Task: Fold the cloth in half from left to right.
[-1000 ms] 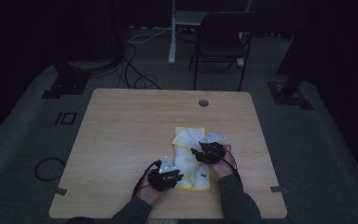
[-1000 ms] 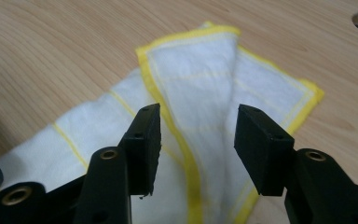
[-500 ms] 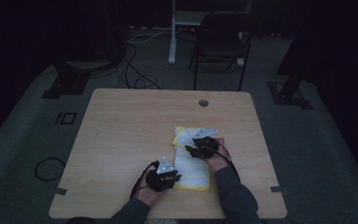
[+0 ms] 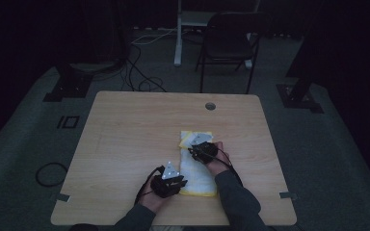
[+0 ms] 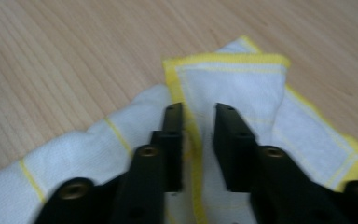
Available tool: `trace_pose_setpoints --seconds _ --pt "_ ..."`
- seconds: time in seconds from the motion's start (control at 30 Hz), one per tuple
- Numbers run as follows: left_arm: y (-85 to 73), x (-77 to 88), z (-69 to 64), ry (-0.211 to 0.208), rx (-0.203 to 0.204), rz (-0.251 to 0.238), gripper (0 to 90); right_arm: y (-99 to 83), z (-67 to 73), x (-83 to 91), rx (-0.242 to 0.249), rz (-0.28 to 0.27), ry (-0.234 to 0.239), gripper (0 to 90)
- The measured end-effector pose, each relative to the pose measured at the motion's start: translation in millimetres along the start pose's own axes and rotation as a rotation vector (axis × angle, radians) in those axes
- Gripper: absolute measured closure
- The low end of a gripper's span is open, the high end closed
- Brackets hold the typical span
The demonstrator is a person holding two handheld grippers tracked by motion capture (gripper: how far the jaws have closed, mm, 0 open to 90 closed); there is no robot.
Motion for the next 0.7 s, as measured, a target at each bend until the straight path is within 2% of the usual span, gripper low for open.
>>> trace_pose_setpoints --seconds 0.07,0.17,0.47,0.7 --pt "-0.1 -0.1 0.0 0.0 0.001 0.0 74.0 0.3 -2.8 2.5 -0.011 -0.006 -0.007 85.3" --pt "-0.1 -0.5 0.1 -0.001 0.002 0.0 74.0 0.6 -7.7 5.0 -0.026 -0.022 -0.008 87.2" --pt "0.1 -1.3 -0.3 -0.002 0.007 -0.004 74.0 -0.1 -25.3 14.7 -0.072 -0.051 -0.035 87.2" --pt "0.1 -1.2 -0.1 -0.001 0.003 -0.002 74.0 -7.3 -44.8 21.7 -0.105 -0.049 -0.075 86.8"
Point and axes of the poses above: each handheld gripper's, and its own axes: x roughly backward along the jaws, y roughly out of its top, z roughly to its left, the point moved 10 cm from there along -x, roughly forward along the jaws, and after that the axes turned 12 degrees about x, right-handed, at the moved point
